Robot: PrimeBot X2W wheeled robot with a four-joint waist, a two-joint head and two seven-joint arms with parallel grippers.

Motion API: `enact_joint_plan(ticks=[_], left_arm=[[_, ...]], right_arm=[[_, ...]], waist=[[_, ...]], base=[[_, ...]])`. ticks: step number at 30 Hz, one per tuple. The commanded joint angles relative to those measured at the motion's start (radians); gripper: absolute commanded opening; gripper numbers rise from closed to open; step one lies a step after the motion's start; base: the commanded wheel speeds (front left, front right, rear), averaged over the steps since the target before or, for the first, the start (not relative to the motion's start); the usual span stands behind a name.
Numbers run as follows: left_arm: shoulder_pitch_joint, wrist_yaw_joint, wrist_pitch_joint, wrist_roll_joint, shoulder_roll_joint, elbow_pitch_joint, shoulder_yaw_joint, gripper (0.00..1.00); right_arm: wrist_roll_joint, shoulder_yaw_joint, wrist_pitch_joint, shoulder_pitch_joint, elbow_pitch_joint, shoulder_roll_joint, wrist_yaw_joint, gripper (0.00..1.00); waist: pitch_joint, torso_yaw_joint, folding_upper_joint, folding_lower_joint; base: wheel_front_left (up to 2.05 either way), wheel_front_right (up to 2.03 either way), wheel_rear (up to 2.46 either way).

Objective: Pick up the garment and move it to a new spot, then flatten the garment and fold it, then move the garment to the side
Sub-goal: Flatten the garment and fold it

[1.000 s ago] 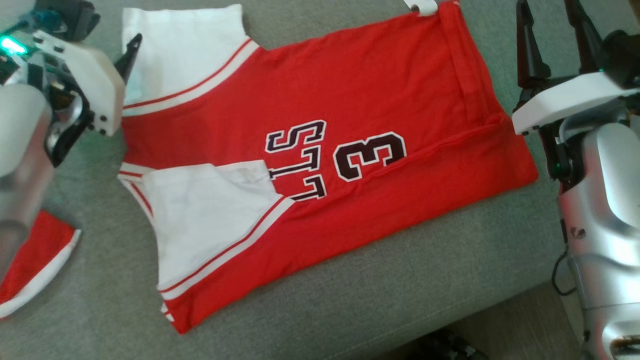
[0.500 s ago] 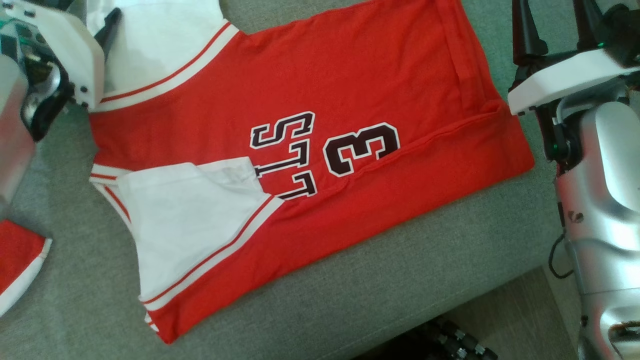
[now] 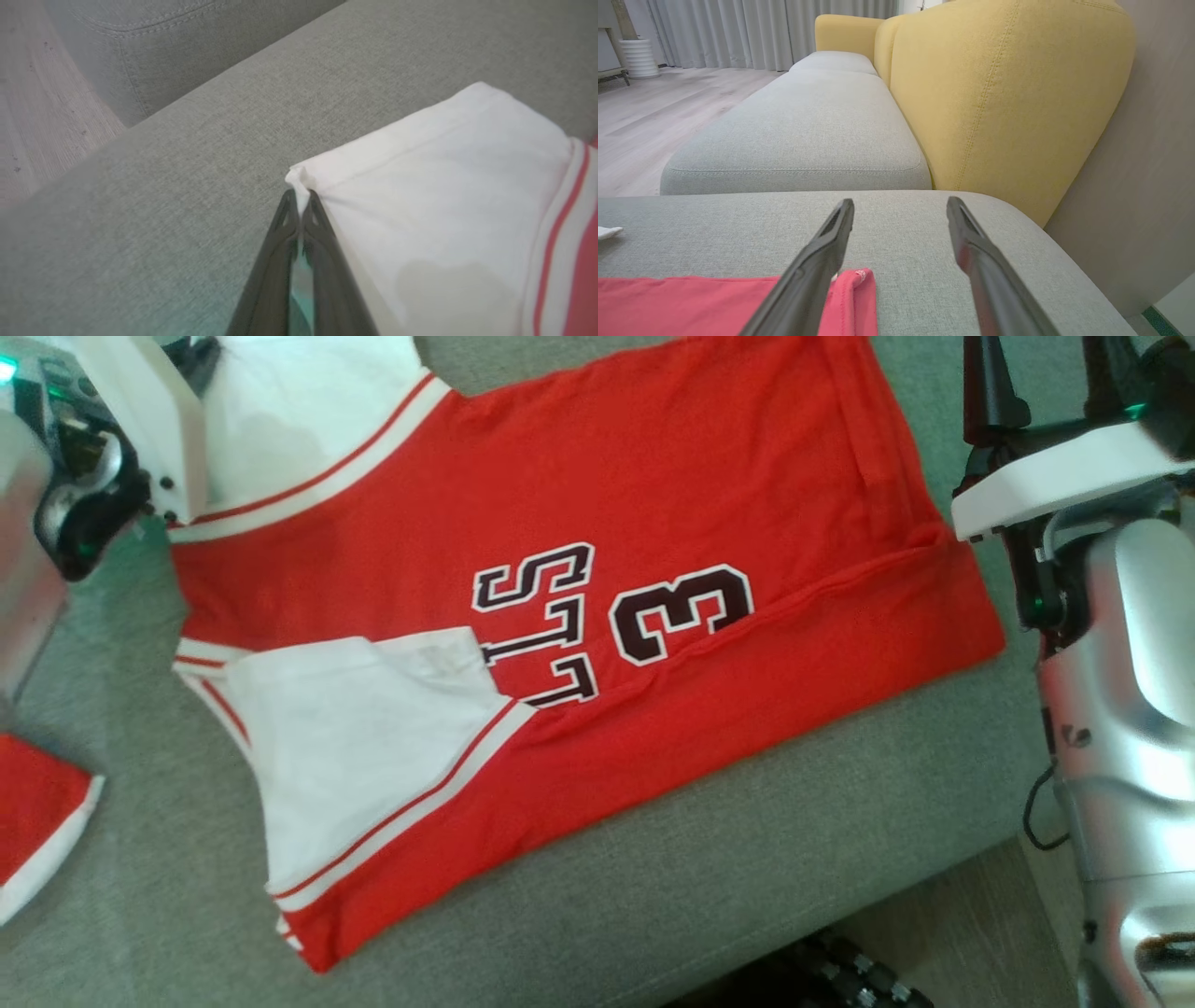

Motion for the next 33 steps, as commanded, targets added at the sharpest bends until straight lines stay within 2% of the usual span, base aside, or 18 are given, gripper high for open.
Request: enact_joint_plan(ticks=[1, 6, 8, 15, 24, 33], left_arm=[[-0.021, 0.002, -0.013, 0.001, 0.034, -0.009, 0.02, 0.0], [-0.013, 0.002, -0.162, -0.012, 0.0, -0.048, 0.004, 0.0], [-0.02, 0.002, -0.227, 0.022, -0.008, -0.065, -0.019, 0.0], [-0.023, 0.002, -0.371, 0.082, -0.049, -0.158, -0.059, 0.0], [-0.009, 0.004, -0.425, 0.109, -0.07, -0.297, -0.071, 0.0], [0.003, 0.027, -0.405, 0.138, -0.054, -0.392, -0.082, 0.0]], right_arm=[[-0.001, 0.006, 0.001, -0.024, -0.031, -0.012, 0.007, 1.0], [0.004, 0.017, 0.033, -0.025, 0.003, -0.05, 0.007, 1.0], [0.008, 0.027, 0.055, -0.031, 0.03, -0.073, 0.007, 1.0], [0.034, 0.049, 0.148, -0.078, 0.199, -0.145, 0.007, 1.0], [0.02, 0.051, 0.241, -0.188, 0.456, -0.207, 0.007, 1.0], [-0.015, 0.034, 0.281, -0.25, 0.644, -0.209, 0.007, 1.0]], waist=[[-0.013, 0.013, 0.0, 0.0], [-0.059, 0.074, 0.0, 0.0], [-0.076, 0.107, 0.0, 0.0], [-0.11, 0.231, 0.0, 0.0], [-0.092, 0.335, 0.0, 0.0], [-0.072, 0.352, 0.0, 0.0]], base=[[0.0, 0.0, 0.0], [0.0, 0.0, 0.0], [0.0, 0.0, 0.0], [0.0, 0.0, 0.0], [0.0, 0.0, 0.0], [0.0, 0.0, 0.0]])
